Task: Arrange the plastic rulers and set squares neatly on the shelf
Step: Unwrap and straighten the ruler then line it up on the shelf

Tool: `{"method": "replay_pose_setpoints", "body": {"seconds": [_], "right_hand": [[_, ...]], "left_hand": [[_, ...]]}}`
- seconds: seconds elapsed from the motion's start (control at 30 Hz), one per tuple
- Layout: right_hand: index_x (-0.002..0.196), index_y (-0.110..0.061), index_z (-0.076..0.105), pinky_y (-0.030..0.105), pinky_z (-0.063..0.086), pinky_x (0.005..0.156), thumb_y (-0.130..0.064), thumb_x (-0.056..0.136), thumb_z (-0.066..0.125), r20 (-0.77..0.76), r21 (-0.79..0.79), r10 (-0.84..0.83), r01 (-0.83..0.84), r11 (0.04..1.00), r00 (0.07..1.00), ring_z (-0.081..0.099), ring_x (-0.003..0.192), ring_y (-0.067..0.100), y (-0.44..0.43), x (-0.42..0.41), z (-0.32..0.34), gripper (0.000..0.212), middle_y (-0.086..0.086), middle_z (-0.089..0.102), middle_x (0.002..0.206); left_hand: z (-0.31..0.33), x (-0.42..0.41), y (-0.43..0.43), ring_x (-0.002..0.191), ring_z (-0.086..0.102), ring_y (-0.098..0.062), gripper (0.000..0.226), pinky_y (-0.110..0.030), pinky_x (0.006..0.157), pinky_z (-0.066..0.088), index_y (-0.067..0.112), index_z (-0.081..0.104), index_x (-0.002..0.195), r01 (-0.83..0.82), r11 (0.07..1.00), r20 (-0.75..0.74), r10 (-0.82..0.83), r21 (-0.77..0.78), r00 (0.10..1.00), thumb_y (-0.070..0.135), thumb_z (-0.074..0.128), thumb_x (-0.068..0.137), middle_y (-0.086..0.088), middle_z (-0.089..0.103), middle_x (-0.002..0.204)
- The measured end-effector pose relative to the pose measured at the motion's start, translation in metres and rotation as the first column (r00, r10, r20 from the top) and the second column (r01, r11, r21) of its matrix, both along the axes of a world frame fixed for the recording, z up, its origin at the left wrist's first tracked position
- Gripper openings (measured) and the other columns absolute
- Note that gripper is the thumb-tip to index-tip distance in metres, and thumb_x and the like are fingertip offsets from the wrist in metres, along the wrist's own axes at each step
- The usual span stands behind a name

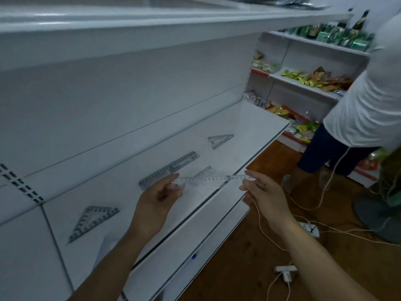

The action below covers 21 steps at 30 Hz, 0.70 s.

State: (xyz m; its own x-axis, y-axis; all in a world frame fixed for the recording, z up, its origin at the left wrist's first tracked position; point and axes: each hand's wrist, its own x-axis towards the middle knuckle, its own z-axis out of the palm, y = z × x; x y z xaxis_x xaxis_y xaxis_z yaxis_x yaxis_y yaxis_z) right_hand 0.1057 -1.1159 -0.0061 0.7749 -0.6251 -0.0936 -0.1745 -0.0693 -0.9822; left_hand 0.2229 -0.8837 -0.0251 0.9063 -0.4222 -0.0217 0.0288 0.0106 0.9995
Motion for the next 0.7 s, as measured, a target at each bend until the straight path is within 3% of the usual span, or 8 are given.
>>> {"method": "replay_pose_setpoints", "body": {"seconds": [0.1, 0.33, 0.4, 0.5, 0.6, 0.7], "right_hand": [[0.118, -0.030, 0.058, 0.023, 0.047, 0.061, -0.019, 0.092, 0.061, -0.003, -0.013, 0.090, -0.090, 0.996, 0.996, 0.061, 0.067, 0.006, -0.011, 0.027, -0.005, 0.028, 0.001, 0.073, 0.086], [0.115, -0.027, 0.061, 0.025, 0.047, 0.067, -0.015, 0.088, 0.065, -0.042, -0.039, 0.392, -0.393, 0.919, 0.919, 0.064, 0.071, 0.011, -0.041, 0.085, -0.012, 0.029, 0.002, 0.073, 0.085], [0.116, -0.030, 0.060, 0.021, 0.049, 0.068, -0.015, 0.085, 0.069, -0.080, -0.061, 0.530, -0.535, 0.843, 0.844, 0.066, 0.078, 0.011, -0.052, 0.098, -0.012, 0.035, -0.001, 0.072, 0.086], [0.108, -0.033, 0.063, 0.016, 0.047, 0.073, -0.018, 0.082, 0.073, -0.172, -0.236, 0.657, -0.679, 0.695, 0.734, 0.065, 0.081, 0.008, -0.069, 0.120, -0.018, 0.032, -0.011, 0.072, 0.086], [0.100, -0.038, 0.065, 0.009, 0.044, 0.074, -0.024, 0.078, 0.076, -0.219, -0.390, 0.713, -0.730, 0.562, 0.666, 0.061, 0.082, 0.001, -0.085, 0.139, -0.027, 0.029, -0.016, 0.070, 0.085], [0.106, -0.034, 0.066, 0.001, 0.034, 0.082, -0.039, 0.075, 0.071, -0.250, -0.584, 0.763, -0.722, 0.372, 0.596, 0.050, 0.091, -0.004, -0.097, 0.154, -0.038, 0.033, -0.023, 0.061, 0.097]], "left_hand": [[-0.006, 0.011, 0.000, 0.093, 0.068, -0.015, 0.042, -0.024, 0.091, 0.050, 0.032, 0.064, 0.115, -0.066, 0.998, 0.041, 0.065, 0.023, 0.997, 0.002, 0.067, 0.085, 0.002, 0.070, 0.087], [-0.011, 0.015, 0.005, 0.086, 0.067, -0.007, 0.028, -0.014, 0.083, 0.050, 0.029, 0.066, 0.105, -0.244, 0.955, 0.141, 0.221, 0.168, 0.965, 0.010, 0.071, 0.083, 0.007, 0.073, 0.090], [-0.012, 0.013, 0.007, 0.085, 0.067, -0.005, 0.029, -0.012, 0.082, 0.049, 0.029, 0.065, 0.104, -0.311, 0.921, 0.202, 0.266, 0.236, 0.943, 0.011, 0.071, 0.083, 0.010, 0.072, 0.090], [-0.013, 0.007, 0.006, 0.084, 0.066, -0.001, 0.031, -0.010, 0.081, 0.047, 0.033, 0.065, 0.102, -0.392, 0.852, 0.268, 0.310, 0.346, 0.912, 0.011, 0.073, 0.082, 0.017, 0.070, 0.090], [-0.014, 0.001, 0.004, 0.090, 0.059, 0.007, 0.035, -0.002, 0.081, 0.040, 0.041, 0.061, 0.098, -0.437, 0.754, 0.345, 0.293, 0.491, 0.892, 0.016, 0.077, 0.079, 0.020, 0.066, 0.094], [-0.010, -0.004, 0.000, 0.094, 0.051, 0.014, 0.031, 0.001, 0.077, 0.034, 0.040, 0.061, 0.098, -0.438, 0.663, 0.364, 0.258, 0.607, 0.895, 0.024, 0.078, 0.078, 0.021, 0.059, 0.098]]}}
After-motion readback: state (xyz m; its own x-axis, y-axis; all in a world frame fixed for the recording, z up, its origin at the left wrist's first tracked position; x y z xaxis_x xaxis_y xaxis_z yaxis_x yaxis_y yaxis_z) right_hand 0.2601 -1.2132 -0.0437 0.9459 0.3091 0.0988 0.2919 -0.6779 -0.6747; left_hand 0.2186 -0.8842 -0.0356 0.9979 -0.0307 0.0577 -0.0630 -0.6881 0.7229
